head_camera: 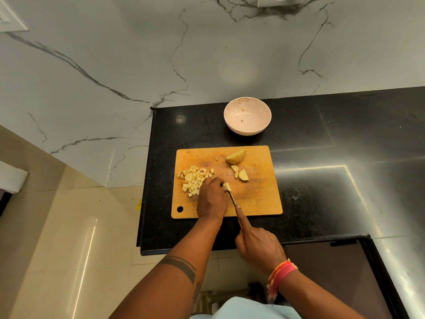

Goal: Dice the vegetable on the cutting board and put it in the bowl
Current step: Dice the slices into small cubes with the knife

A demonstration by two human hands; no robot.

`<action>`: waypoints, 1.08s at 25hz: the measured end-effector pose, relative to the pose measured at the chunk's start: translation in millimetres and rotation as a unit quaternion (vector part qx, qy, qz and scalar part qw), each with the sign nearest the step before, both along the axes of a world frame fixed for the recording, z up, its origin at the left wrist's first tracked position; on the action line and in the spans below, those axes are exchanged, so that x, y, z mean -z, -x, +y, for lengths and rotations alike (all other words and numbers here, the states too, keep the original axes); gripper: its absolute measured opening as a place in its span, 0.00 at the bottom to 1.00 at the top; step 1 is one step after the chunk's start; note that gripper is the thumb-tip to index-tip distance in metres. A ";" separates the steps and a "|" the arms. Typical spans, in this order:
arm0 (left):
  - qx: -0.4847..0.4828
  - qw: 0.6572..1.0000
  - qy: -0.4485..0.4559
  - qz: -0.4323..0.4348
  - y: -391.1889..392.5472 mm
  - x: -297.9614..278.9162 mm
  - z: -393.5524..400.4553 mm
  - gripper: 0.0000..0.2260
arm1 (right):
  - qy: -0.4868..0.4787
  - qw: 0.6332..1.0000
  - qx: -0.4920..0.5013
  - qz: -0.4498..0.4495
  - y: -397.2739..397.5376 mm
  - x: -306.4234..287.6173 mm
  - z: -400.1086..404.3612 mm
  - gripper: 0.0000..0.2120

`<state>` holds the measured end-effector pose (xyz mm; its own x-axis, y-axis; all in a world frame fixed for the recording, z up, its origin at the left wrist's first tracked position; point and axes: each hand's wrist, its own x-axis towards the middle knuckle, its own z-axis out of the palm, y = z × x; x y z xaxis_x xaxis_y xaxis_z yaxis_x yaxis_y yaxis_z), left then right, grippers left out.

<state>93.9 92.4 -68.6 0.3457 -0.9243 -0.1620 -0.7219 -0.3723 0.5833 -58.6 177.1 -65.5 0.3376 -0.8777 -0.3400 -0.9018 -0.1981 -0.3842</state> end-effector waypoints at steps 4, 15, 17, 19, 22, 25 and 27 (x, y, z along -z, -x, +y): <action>0.018 1.000 0.002 -0.002 6.0 1.6 2.4 0.17 | 0.013 0.998 0.044 -0.039 10.3 -1.6 -4.0 0.35; 0.138 0.989 -0.001 -0.042 -9.2 4.3 -9.1 0.18 | 0.007 0.996 0.075 -0.050 2.5 -1.1 -16.6 0.34; 0.134 0.990 0.001 -0.043 -11.4 4.9 -6.3 0.17 | 0.008 0.997 0.064 -0.040 -2.9 0.0 -17.0 0.35; 0.133 0.990 0.005 -0.043 -12.3 5.2 -5.1 0.16 | 0.007 0.998 0.052 -0.032 -8.3 0.6 -15.4 0.35; 0.126 0.991 0.006 -0.044 -12.1 5.2 -6.4 0.15 | 0.007 0.998 0.054 -0.029 -9.8 -0.5 -14.0 0.35; 0.114 0.992 0.009 -0.045 -12.4 6.4 -6.0 0.14 | 0.013 0.998 0.053 -0.025 -8.1 -3.7 -18.1 0.35; 0.095 0.995 0.006 -0.040 -12.8 7.5 -6.4 0.13 | 0.018 0.998 0.051 -0.017 -9.2 -6.4 -20.6 0.34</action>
